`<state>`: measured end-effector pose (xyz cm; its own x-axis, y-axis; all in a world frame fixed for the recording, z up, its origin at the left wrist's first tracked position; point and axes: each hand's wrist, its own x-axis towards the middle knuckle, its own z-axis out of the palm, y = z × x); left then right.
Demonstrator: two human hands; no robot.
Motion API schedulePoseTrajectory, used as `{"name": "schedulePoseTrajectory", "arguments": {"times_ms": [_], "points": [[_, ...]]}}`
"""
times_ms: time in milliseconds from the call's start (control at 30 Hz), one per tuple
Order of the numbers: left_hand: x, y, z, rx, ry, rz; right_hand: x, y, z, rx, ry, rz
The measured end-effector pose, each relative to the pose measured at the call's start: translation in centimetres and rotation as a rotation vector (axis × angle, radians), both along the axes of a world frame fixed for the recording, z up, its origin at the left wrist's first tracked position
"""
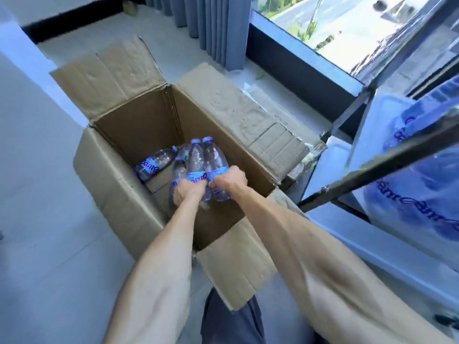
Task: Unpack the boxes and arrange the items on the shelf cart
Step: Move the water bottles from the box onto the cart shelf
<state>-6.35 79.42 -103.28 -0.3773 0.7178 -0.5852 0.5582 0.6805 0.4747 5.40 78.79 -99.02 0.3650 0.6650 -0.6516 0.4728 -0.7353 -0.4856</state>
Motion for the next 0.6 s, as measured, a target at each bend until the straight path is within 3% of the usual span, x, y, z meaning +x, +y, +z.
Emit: {"name": "schedulePoseTrajectory", "arguments": {"times_ms": [333,467,600], "points": [[4.6,-16.0,15.0,0.61,-0.158,0.199,5.0,-16.6,15.0,0.546,0.079,0.021],[8.5,-24.5,17.3,0.819,-0.474,0.195,9.6,-25.3,18.0,0.729,0.121,-0.001],[13.3,-30.5,17.2,0.866,-0.648,0.046,14.6,-32.9,17.6,0.806,0.195,-0.108]]}}
